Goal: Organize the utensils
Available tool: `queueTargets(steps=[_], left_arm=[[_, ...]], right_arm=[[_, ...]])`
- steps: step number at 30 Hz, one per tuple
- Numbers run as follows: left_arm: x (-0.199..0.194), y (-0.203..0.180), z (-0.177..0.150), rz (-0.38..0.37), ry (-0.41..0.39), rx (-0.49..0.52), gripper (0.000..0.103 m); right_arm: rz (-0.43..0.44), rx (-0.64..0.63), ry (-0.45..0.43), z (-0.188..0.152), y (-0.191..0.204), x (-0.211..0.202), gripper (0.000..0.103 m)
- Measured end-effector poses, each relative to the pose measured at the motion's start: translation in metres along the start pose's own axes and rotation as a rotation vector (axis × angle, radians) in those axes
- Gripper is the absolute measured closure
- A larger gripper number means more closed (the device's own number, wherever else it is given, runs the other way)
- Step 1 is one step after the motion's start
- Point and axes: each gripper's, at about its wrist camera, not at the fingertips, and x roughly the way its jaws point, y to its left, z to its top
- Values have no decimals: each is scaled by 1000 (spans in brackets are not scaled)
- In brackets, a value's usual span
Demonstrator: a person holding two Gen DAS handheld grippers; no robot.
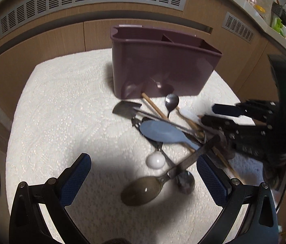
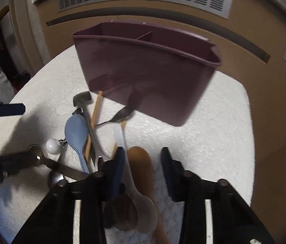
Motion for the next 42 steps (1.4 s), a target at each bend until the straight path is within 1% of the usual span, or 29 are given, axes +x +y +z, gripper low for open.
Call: queueTargets(steps=[4, 6, 10, 15, 18, 20, 23, 27, 30, 32, 34, 37, 40, 42], left_arm=[[7, -2, -8, 10, 39, 22, 0], [8, -5, -11, 2, 50, 32, 0], [8, -10, -13, -15, 56, 56, 0], [14, -14, -12, -25, 73, 55, 0], [19, -19, -7, -14, 73, 59, 0], [23, -22, -2, -9, 75, 47, 0], [26, -26, 7, -28, 72, 25, 0], [33, -33, 19, -36, 78, 5, 0], [43, -35, 27, -31, 104, -21, 0], [51, -38, 33, -57, 137, -46, 0], [59, -41, 38, -85, 165, -68, 0], [72, -49, 48, -112, 195, -87, 0], [79, -57, 59, -132, 189, -90, 0], [78, -60, 63, -181, 173, -87, 0]], right_arm=[[36, -1, 18, 8, 5, 10, 74], [52, -5, 32, 9, 7, 16, 74], [18, 7, 48, 8, 2, 18, 76], [-36, 61, 63, -7, -23, 10, 76], [-73, 99, 61, -16, -36, 2, 76], [-86, 123, 63, -23, -44, -2, 75], [-101, 145, 60, -31, -53, -9, 74], [-142, 150, 43, -37, -55, -16, 69], [-157, 165, 31, -46, -60, -24, 59], [-170, 185, 16, -51, -64, -31, 51], [-188, 201, 4, -57, -67, -36, 47], [-191, 217, 2, -60, -71, -39, 47], [-191, 232, 5, -68, -77, -44, 44], [-194, 240, 6, -73, -77, -47, 41]])
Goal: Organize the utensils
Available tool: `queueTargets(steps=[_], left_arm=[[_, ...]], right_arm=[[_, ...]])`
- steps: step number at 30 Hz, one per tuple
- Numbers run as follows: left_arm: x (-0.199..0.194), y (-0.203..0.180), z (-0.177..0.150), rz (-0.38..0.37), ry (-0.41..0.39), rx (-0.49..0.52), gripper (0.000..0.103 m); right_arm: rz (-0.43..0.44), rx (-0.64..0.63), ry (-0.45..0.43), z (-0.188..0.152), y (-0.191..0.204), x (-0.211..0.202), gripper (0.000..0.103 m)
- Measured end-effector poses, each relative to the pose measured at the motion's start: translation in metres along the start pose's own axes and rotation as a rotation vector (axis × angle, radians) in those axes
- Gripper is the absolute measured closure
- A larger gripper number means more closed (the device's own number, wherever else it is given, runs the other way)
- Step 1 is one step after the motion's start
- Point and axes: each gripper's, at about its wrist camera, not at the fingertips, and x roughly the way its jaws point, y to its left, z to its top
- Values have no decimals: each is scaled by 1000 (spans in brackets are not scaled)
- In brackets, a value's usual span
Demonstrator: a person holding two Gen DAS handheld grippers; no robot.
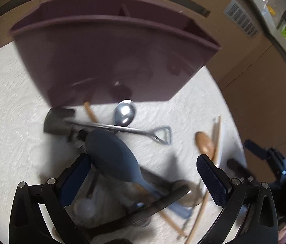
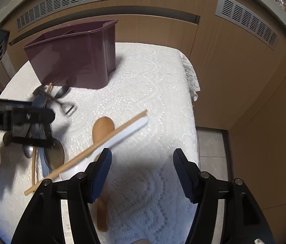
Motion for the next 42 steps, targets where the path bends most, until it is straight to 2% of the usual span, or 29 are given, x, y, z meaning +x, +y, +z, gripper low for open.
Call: queueTargets(steps=[2, 5, 13, 16, 17, 18, 19, 20, 22, 26, 27, 32, 36, 42], left_arm=[[-7, -3, 5, -28, -27, 7, 0], [-20, 1, 8, 51, -93, 17, 0], [-28, 20, -15, 155, -58, -8, 0], [-32, 20, -21, 102, -70, -65, 1], [-30, 17, -19, 88, -71, -65, 6], [-28, 13, -17, 90, -71, -54, 11], [-26, 8, -14, 99, -69, -39, 22], [-22, 2, -9, 111, -63, -21, 27], [-19, -7, -8, 128, -64, 12, 27], [-20, -28, -22, 145, -44, 194, 27], [-21, -26, -25, 159, -37, 209, 27], [-31, 1, -33, 156, 3, 196, 27], [-43, 17, -54, 149, 30, 211, 27], [-47, 18, -85, 129, 14, 268, 31]], right_arm=[[-1, 4, 3, -4, -2, -2, 36], [0, 4, 2, -9, -7, -4, 29], [-30, 22, -20, -16, -11, -4, 27], [-21, 49, -18, -22, -17, -4, 25], [-23, 55, -15, -23, -18, -4, 25], [-26, 60, -14, -24, -20, -4, 25], [-28, 63, -15, -26, -21, -4, 25], [-30, 66, -17, -27, -22, -6, 25], [-25, 72, -24, -31, -25, -10, 25], [-20, 66, -35, -38, -28, -16, 24], [-23, 63, -35, -39, -28, -16, 24], [-20, 68, -31, -39, -28, -14, 24], [-20, 73, -35, -36, -28, -17, 24], [-18, 106, -55, -30, -22, -20, 24]])
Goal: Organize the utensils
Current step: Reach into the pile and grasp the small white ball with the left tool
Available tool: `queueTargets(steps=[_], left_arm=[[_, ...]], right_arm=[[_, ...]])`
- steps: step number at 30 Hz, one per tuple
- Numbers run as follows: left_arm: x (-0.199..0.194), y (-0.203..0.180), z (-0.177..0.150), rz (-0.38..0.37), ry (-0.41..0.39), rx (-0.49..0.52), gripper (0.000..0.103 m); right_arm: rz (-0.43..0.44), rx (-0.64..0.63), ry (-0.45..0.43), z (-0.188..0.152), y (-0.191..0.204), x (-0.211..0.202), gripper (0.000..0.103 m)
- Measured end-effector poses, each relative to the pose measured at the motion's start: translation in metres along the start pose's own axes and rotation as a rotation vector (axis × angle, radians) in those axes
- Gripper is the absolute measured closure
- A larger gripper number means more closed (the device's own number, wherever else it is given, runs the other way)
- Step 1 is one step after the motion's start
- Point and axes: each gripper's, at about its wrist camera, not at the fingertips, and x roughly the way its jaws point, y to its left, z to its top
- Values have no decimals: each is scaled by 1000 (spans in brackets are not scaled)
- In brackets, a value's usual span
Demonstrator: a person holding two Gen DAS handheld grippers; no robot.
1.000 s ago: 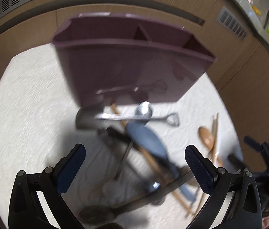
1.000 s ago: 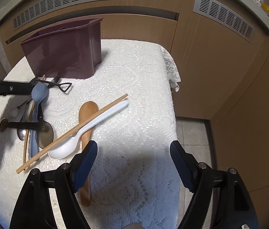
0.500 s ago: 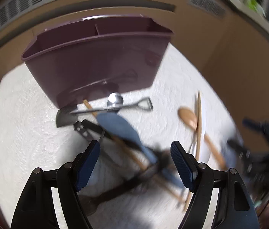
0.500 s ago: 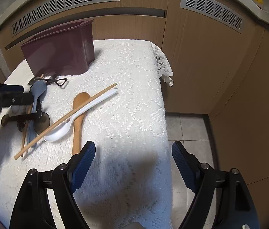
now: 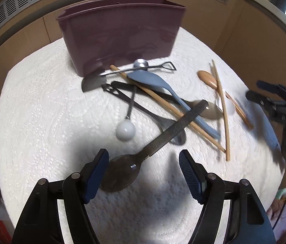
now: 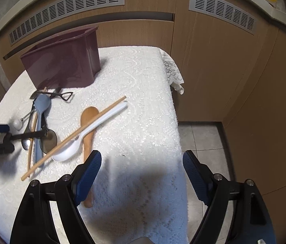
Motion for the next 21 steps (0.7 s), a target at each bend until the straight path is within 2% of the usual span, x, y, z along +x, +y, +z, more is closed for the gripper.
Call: queueTargets(steps=[4, 7, 9, 11, 12, 15, 19, 21], left_arm=[[-4, -1, -17, -103, 8, -82, 31], [-14, -12, -22, -152, -22, -87, 31], [-27, -16, -18, -115, -90, -76, 33], [-34, -15, -13, -41, -163, -69, 53], [-34, -12, -10, -24, -182, -74, 55], [-29, 1, -4, 28, -202, -100, 57], [-9, 2, 3, 148, -201, -62, 58], [4, 1, 6, 163, -179, -65, 68]], right_arm=[[34, 33, 5, 8, 7, 3, 23], [37, 71, 4, 18, 12, 10, 24], [37, 81, 2, 24, 17, 15, 24], [29, 69, 5, 28, 23, 19, 28], [27, 67, 4, 30, 25, 20, 28], [30, 66, -3, 28, 27, 17, 28], [4, 58, -22, 21, 25, 11, 28], [1, 57, -27, 19, 21, 11, 28]])
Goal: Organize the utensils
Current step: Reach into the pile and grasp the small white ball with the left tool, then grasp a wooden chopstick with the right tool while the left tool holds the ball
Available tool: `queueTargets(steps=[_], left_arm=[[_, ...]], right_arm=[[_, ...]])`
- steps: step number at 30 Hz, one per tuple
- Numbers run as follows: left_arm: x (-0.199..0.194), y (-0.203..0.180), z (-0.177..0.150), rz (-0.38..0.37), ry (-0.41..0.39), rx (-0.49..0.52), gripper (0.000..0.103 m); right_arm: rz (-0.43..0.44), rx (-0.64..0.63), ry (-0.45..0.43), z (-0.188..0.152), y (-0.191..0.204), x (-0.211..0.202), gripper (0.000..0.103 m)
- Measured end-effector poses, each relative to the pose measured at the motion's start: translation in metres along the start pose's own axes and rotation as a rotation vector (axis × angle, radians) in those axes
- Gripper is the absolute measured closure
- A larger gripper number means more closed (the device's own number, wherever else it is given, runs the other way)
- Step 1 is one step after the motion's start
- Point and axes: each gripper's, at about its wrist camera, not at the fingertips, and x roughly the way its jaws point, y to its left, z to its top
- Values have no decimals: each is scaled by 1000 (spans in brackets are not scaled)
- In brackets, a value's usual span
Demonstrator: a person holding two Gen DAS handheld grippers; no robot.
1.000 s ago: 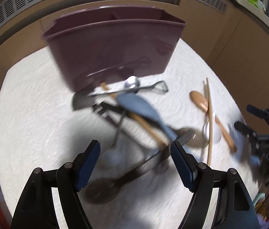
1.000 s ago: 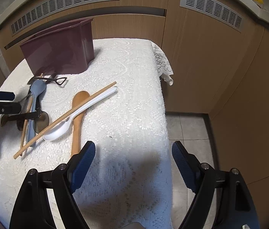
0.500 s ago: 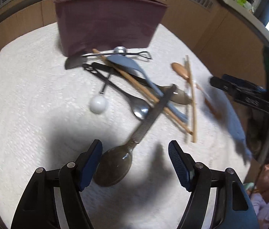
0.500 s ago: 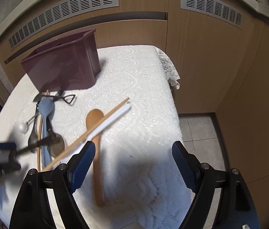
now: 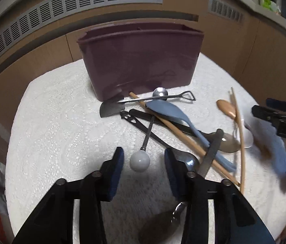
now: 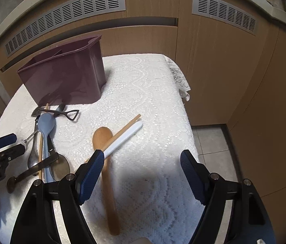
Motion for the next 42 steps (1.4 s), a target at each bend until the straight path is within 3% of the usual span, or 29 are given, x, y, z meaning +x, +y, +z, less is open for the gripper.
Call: queueTargets(steps=[2, 6, 10, 15, 17, 19, 29, 35, 39, 42], left_arm=[[7, 0, 1, 2, 15, -9, 80], [-12, -1, 4, -10, -51, -24, 80], [-43, 3, 14, -5, -158, -38, 80], [-61, 10, 21, -27, -201, -66, 80], [-61, 12, 21, -35, -198, -68, 80], [-61, 11, 22, -36, -197, -67, 80], [-73, 4, 22, -54, -223, -46, 81], [-77, -1, 25, -49, -226, -27, 80], [-78, -2, 23, -44, -219, -19, 80], [-77, -1, 21, -44, -209, -20, 80]], right_arm=[[-2, 0, -6, -1, -3, 0, 28], [17, 29, -6, 5, -2, 2, 28], [46, 62, 34, 15, 7, 16, 43], [92, 100, 114, 25, 22, 44, 57], [104, 71, 100, 30, 30, 46, 82], [88, 15, 80, 35, 40, 43, 92], [198, -49, 9, 41, 32, 5, 97], [170, -57, 23, 42, 28, 10, 96], [157, -30, 43, 35, 26, 19, 79], [131, -18, 61, 32, 32, 33, 78]])
